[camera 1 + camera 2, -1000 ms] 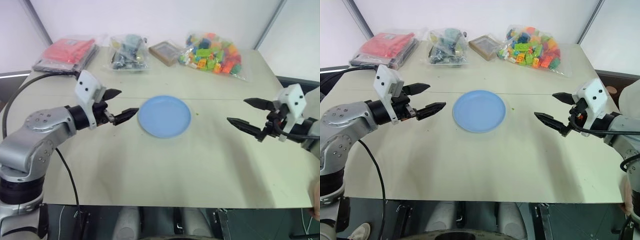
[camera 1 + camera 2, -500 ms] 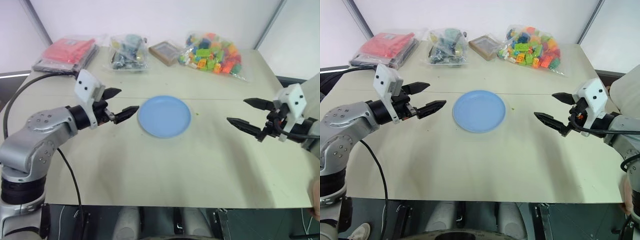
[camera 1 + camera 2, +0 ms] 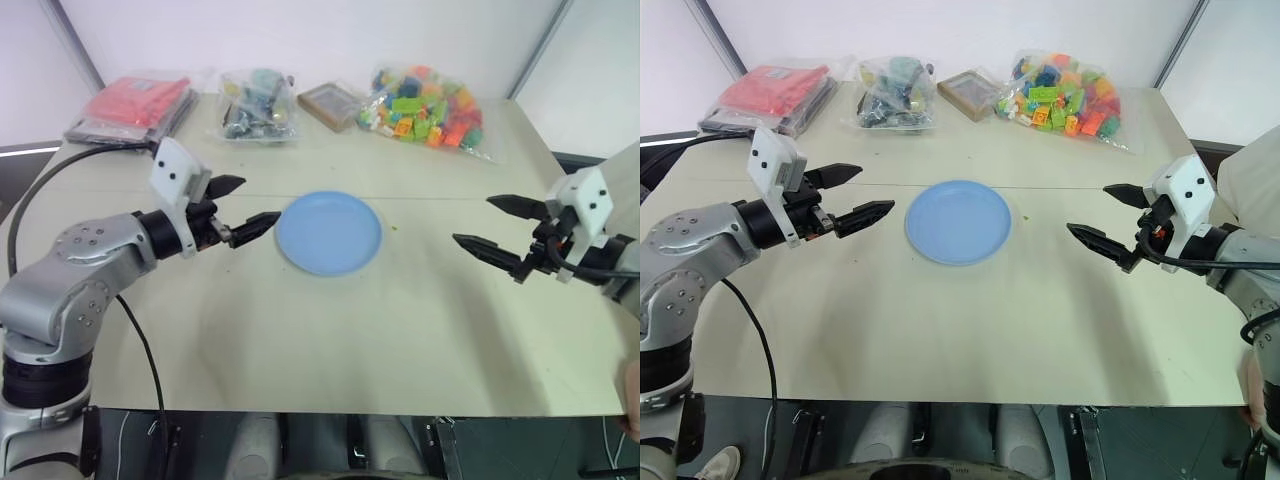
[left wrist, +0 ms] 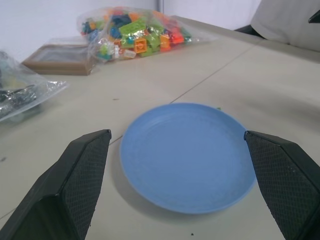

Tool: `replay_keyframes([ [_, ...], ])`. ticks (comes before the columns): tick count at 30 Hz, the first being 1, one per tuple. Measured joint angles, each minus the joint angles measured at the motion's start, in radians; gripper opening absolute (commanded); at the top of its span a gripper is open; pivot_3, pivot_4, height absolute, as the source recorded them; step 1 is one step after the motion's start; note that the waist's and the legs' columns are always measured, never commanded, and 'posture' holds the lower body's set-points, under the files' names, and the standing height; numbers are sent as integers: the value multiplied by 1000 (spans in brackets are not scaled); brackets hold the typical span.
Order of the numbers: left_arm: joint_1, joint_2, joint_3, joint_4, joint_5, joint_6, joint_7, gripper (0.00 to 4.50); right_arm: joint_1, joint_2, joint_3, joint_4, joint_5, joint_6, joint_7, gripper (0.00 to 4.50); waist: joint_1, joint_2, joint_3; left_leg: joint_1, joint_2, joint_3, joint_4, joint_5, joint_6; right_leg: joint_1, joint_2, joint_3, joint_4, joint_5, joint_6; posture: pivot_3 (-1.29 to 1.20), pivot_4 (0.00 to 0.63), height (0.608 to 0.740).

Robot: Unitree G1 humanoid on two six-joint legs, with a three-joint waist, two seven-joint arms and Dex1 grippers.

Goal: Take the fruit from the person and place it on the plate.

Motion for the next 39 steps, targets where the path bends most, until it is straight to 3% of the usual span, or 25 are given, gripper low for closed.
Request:
replay_keyframes([
  [32,-24,-65,-35,8,26,-45,25,4461,22,0,-14,-42,28,24,-67,4500,0,0,0,0,0,0,0,0,0,0,0,0,0,0,0,0,150,731],
  [36,-56,-172,-32,31,21,-66,91,4461,19,0,-7,-45,28,24,-77,4500,3,0,0,0,0,0,0,0,0,1,0,0,0,0,0,0,150,731],
  [39,-124,-405,47,99,-89,-45,256,4461,10,3,-1,-52,29,24,-85,4500,3,-1,0,0,-1,-1,2,0,0,2,-1,0,-1,0,0,0,150,731],
])
